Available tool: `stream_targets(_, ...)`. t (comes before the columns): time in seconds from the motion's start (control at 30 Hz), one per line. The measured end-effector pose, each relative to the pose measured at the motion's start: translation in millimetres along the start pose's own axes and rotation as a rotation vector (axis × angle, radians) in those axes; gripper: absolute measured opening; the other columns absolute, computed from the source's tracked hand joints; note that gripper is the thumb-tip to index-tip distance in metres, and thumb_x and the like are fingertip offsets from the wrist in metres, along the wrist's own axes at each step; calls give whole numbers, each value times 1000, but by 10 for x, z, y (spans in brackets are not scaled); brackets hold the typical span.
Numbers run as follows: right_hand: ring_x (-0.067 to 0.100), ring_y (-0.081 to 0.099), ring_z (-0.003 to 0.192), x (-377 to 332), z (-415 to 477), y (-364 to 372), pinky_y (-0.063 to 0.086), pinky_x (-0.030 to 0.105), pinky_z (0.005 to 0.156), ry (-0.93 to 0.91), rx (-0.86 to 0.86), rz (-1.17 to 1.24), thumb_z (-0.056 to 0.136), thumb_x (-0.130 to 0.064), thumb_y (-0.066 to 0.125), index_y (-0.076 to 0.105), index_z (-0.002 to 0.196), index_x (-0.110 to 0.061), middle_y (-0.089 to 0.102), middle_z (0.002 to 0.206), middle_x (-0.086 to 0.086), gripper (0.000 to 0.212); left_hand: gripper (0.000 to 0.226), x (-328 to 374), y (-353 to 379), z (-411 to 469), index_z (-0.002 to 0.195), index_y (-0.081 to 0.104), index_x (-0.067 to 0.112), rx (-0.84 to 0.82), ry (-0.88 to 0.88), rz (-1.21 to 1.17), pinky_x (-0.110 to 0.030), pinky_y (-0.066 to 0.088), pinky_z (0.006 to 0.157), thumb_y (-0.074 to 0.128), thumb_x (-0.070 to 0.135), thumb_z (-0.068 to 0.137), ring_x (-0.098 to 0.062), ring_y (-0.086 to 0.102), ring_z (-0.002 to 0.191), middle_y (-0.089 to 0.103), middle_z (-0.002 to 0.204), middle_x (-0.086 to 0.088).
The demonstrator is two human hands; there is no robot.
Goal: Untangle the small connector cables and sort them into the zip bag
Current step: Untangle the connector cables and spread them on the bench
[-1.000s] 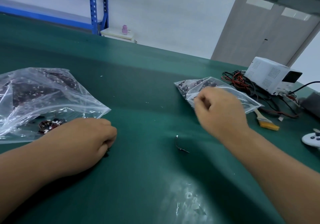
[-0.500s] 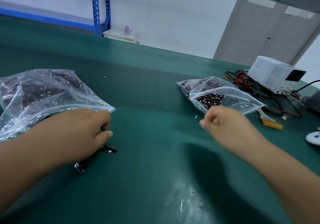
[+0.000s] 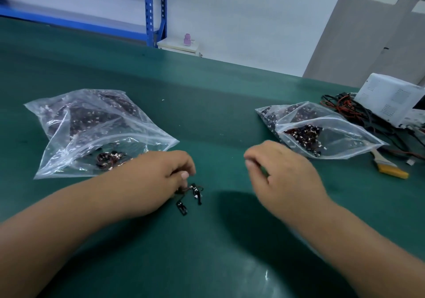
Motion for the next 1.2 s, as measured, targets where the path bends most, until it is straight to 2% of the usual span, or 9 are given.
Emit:
stream_targets(0.07,25,60,92,-262,-14,169,52,41,80,-4,-261,150,92,-40,56,66,107,-18,62,95,-1,28,14,-14,-22,24,95,56,38,61,9,10,-14,41,69,51,25,96,8,60,81,66,87,26)
stream_targets(0.13,19,54,102,-443,-13,334,48,38,88,62,-470,173,84,-67,47,59,118,-28,54,103,-8,53,13,-54,-80,41,97,56,39,163,28,156,-22,44,77,52,26,95,-1,56,88,63,92,20)
stream_targets(0.23,16,51,95,-598,33,482,47,36,84,65,-492,116,72,-80,38,59,109,-31,46,95,-12,65,4,-154,-177,23,91,51,35,263,-10,452,-35,51,77,48,38,90,-12,56,84,59,90,15)
stream_targets(0.37,17,54,88,-672,96,561,47,35,81,70,-435,198,82,-68,55,64,103,-31,47,91,-10,43,15,-227,-232,-18,83,48,31,300,-70,637,-37,52,70,49,45,87,-16,57,79,55,81,12)
stream_targets(0.53,18,55,87,-544,116,593,48,37,82,131,-379,317,94,-39,61,68,95,-27,53,88,-8,13,15,-243,-273,-34,99,57,31,276,-17,767,-40,52,79,49,40,90,-19,56,92,55,96,11)
stream_targets(0.73,16,54,84,-275,129,630,48,36,80,233,-355,307,94,-32,63,67,89,-25,53,84,-8,9,22,-279,-274,-30,99,51,32,73,-152,763,-40,51,82,38,49,96,-17,57,93,51,96,10)
stream_targets(0.93,15,55,86,-245,94,657,49,37,82,216,-326,393,96,-29,60,69,95,-26,52,88,-9,10,14,-208,-297,-48,95,47,34,-9,-157,688,-35,48,85,50,47,95,-13,55,94,48,96,12)
stream_targets(1.07,14,55,90,-281,72,647,47,39,88,190,-305,428,94,-31,64,69,99,-27,53,93,-11,9,11,-206,-276,-25,96,49,36,-18,-162,610,-30,45,85,56,44,93,-11,52,95,49,96,14)
stream_targets(1.2,15,53,97,-314,76,632,45,39,91,140,-307,346,93,-36,62,69,103,-31,54,98,-11,13,5,-285,-269,-25,93,49,30,122,-136,725,-33,46,84,49,26,90,-16,49,90,51,93,10)
Point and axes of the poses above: each hand's wrist, its own z-axis towards the middle knuckle, its own y-axis out of the palm, x = y × z, the point moved 2 cm from there along z, towards the middle knuckle
